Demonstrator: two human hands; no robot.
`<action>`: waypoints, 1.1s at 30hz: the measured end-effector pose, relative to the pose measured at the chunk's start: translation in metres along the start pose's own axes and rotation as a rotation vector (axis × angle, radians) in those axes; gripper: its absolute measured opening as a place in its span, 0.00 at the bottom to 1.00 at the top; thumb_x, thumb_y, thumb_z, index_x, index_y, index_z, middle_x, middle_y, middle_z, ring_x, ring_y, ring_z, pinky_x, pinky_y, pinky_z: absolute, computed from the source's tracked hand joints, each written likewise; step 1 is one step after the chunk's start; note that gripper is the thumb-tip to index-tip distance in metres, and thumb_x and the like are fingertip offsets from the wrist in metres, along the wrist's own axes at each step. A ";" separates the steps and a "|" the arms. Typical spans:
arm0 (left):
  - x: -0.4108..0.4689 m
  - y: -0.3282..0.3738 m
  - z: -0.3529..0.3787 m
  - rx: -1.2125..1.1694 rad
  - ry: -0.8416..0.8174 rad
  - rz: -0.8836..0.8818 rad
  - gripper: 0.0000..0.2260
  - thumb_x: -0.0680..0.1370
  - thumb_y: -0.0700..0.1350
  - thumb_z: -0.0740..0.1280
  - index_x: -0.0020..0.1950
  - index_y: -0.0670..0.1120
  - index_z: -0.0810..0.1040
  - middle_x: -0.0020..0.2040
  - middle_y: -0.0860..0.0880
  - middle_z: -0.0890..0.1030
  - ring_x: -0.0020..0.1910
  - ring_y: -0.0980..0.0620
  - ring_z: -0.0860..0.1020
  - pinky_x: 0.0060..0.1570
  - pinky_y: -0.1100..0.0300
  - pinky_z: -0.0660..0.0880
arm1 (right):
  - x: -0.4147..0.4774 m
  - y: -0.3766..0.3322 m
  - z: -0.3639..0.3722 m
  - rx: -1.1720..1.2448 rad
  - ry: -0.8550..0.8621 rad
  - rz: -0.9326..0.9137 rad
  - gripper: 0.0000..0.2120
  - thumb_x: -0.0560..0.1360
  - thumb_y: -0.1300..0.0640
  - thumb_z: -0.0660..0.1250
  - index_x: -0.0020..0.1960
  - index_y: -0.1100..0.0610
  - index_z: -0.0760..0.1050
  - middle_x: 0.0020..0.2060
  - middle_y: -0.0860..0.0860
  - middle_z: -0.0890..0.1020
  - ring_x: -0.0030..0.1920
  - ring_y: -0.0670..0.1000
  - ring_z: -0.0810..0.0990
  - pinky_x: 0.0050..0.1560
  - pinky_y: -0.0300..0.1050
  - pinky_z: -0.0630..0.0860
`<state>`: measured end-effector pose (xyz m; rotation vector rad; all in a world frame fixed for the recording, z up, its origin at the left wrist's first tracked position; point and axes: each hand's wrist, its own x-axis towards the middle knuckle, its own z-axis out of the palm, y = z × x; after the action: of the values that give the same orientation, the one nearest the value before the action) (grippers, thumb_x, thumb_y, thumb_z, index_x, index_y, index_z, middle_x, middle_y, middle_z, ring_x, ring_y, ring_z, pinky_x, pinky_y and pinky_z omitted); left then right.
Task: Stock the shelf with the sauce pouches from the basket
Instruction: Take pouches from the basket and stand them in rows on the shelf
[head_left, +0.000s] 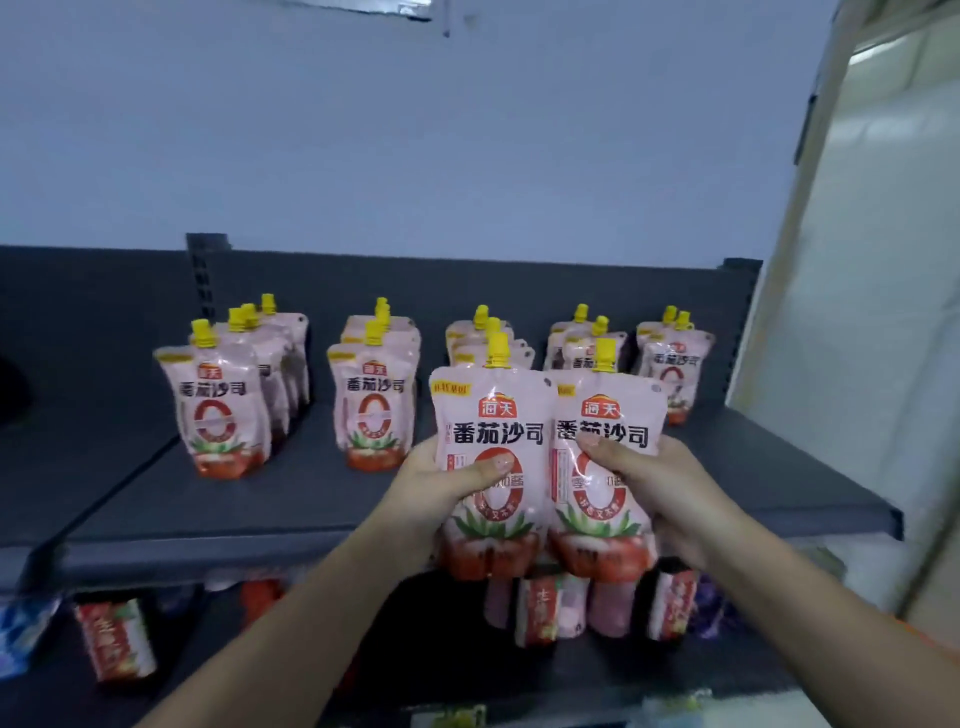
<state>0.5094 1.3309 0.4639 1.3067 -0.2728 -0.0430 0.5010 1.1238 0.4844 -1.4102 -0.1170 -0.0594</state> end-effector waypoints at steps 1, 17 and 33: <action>0.008 -0.005 0.013 0.008 0.007 0.005 0.19 0.62 0.42 0.74 0.53 0.44 0.81 0.48 0.46 0.86 0.48 0.48 0.84 0.46 0.56 0.81 | 0.001 -0.002 -0.016 0.004 0.021 -0.009 0.12 0.65 0.59 0.73 0.48 0.61 0.82 0.43 0.59 0.86 0.42 0.58 0.86 0.40 0.49 0.83; 0.166 -0.051 0.098 0.058 -0.049 -0.034 0.12 0.71 0.33 0.70 0.50 0.46 0.80 0.45 0.47 0.86 0.44 0.49 0.85 0.39 0.58 0.81 | 0.083 -0.005 -0.161 -0.060 0.252 -0.092 0.05 0.70 0.60 0.72 0.46 0.56 0.80 0.37 0.52 0.87 0.37 0.53 0.86 0.28 0.41 0.79; 0.241 -0.088 0.113 0.113 -0.056 -0.038 0.18 0.62 0.41 0.73 0.51 0.49 0.80 0.48 0.51 0.86 0.47 0.54 0.84 0.39 0.64 0.80 | 0.194 0.020 -0.235 -0.142 0.076 -0.119 0.08 0.66 0.59 0.72 0.45 0.51 0.83 0.45 0.54 0.86 0.44 0.54 0.86 0.38 0.48 0.82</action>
<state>0.7282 1.1561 0.4481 1.4244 -0.3017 -0.0976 0.7067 0.9004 0.4514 -1.5401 -0.1362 -0.2230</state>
